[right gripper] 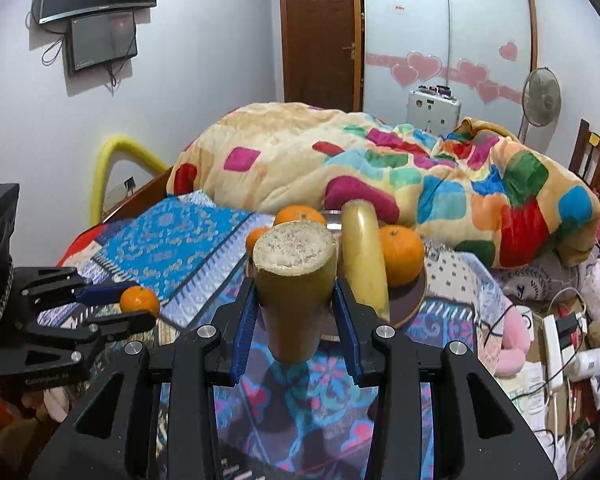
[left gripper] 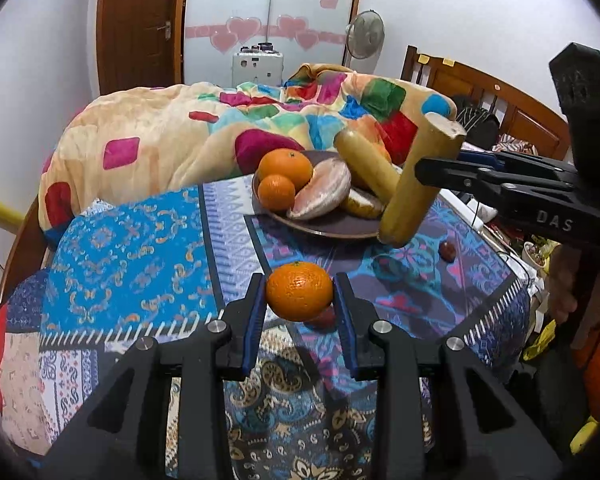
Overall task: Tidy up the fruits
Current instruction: 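Stand the right tool's cylinder on the plate while the left tool releases its orange there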
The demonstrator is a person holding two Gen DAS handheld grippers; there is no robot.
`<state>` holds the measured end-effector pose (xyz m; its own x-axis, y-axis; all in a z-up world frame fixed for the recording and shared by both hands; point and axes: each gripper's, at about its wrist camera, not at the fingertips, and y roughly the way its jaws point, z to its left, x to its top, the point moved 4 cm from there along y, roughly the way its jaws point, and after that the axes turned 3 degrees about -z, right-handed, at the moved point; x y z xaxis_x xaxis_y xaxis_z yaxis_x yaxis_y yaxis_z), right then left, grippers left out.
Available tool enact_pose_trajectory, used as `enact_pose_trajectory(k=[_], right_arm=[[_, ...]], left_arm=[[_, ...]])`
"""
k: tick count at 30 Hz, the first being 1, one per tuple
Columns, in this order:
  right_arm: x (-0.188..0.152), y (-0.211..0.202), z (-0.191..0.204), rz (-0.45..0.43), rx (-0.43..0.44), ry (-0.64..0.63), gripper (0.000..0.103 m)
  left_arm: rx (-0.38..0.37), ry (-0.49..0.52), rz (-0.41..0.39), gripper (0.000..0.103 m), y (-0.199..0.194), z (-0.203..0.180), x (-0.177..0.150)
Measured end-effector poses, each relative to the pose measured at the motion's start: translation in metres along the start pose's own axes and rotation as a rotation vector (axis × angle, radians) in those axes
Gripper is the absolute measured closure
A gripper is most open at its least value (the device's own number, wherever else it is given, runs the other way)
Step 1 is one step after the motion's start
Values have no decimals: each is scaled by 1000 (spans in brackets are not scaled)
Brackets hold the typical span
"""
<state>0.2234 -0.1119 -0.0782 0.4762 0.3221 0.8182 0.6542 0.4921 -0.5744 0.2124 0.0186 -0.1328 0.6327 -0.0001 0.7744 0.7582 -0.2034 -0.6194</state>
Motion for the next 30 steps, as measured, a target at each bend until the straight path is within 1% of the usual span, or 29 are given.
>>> enact_pose_trajectory(k=[6,10,12,15,19,22,26,30], right_arm=[[9,22,-5,11,-22,2,68],[8,47,-14,44,-37,29,68],[8,54,-18,40,-51,39,68],[12,58,-21,37,-49,57,67],[14,68,-22,52,-71,30,65],[16,69,-20,52,-84,13,64],[15,64,-23,47,-81,20,59],[17,52,-29,23,-72,22,57]], left_arm=[[-3,4,-11,70,5,3,9],[-2,8,-7,70,13,5,11],[0,10,-4,70,16,6,11],[3,8,2,70,22,7,13],[7,1,5,70,27,7,16],[11,1,8,70,32,8,19],[18,8,3,70,36,5,30],[20,14,1,70,41,1,39]])
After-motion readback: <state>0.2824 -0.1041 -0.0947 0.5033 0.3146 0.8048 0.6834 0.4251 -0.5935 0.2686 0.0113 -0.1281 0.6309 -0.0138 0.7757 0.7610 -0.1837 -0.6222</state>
